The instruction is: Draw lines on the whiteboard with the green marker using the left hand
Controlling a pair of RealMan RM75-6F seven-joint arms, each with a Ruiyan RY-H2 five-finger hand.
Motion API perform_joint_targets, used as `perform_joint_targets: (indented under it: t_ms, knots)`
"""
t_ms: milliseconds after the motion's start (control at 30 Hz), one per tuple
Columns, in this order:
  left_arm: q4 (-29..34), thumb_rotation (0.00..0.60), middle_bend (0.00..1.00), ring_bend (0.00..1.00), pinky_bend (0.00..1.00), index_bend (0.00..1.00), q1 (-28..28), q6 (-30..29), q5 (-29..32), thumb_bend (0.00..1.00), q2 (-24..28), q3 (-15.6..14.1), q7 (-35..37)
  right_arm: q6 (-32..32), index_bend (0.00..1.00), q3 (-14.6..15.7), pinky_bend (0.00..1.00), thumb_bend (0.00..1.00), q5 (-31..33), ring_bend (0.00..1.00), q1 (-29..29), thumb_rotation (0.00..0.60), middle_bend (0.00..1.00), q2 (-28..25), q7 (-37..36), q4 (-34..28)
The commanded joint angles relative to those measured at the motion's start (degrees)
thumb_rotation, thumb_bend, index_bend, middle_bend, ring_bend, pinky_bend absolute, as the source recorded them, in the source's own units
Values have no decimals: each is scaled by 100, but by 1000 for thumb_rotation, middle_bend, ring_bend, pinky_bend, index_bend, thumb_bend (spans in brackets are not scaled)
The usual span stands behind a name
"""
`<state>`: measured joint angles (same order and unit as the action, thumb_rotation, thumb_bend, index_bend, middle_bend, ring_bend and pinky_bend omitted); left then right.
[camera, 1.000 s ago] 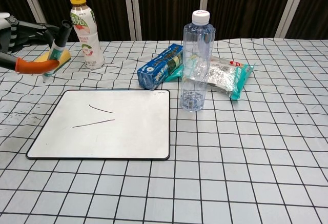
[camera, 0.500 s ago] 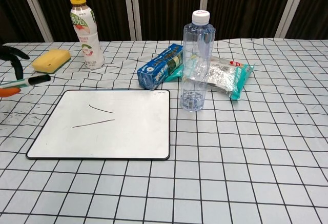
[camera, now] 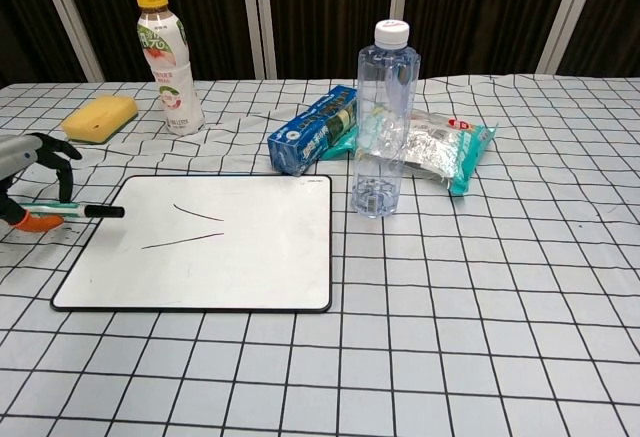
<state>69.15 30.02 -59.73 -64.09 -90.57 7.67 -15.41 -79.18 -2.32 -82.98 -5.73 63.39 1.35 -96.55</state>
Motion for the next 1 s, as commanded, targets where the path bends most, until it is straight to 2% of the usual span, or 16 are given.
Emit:
perform_joint_targets:
  t_ms: [33, 267, 400, 600, 700, 800, 1000]
  knots:
    - [-69, 600, 16, 0, 0, 554, 16, 16, 105, 359, -151, 43, -54, -1, 0, 2, 0, 351, -2, 0, 2, 600, 0, -3, -4, -2]
    - [90, 600, 0, 0, 0, 380, -38, -87, 132, 229, -158, 119, 15, -1, 0, 8, 0, 351, -7, 0, 6, 600, 0, -12, -7, -5]
    - [332, 600, 0, 0, 0, 301, -149, -213, 86, 195, -4, 141, 194, 5, 0, 14, 0, 351, -10, 0, 6, 600, 0, -16, 1, -8]
    - [1230, 600, 0, 0, 0, 132, -485, -724, -310, 191, 581, 108, 680, 3, 0, 18, 0, 351, -10, 0, 12, 600, 0, -27, -1, -14]
    - [1864, 600, 0, 0, 0, 84, -737, -1142, -710, 187, 1082, -40, 786, -6, 0, 18, 0, 351, -33, 0, 10, 600, 0, -29, -20, -7]
    - [2456, 600, 0, 0, 0, 62, -1131, -1712, -1191, 167, 1684, -335, 770, -62, 0, 23, 0, 351, -115, 0, 12, 600, 0, -16, -3, 47]
    - [2710, 600, 0, 0, 0, 21, -1799, -2490, -1664, 117, 2387, -805, 765, -149, 0, 25, 0, 350, -227, 0, 10, 600, 0, 56, 78, 137]
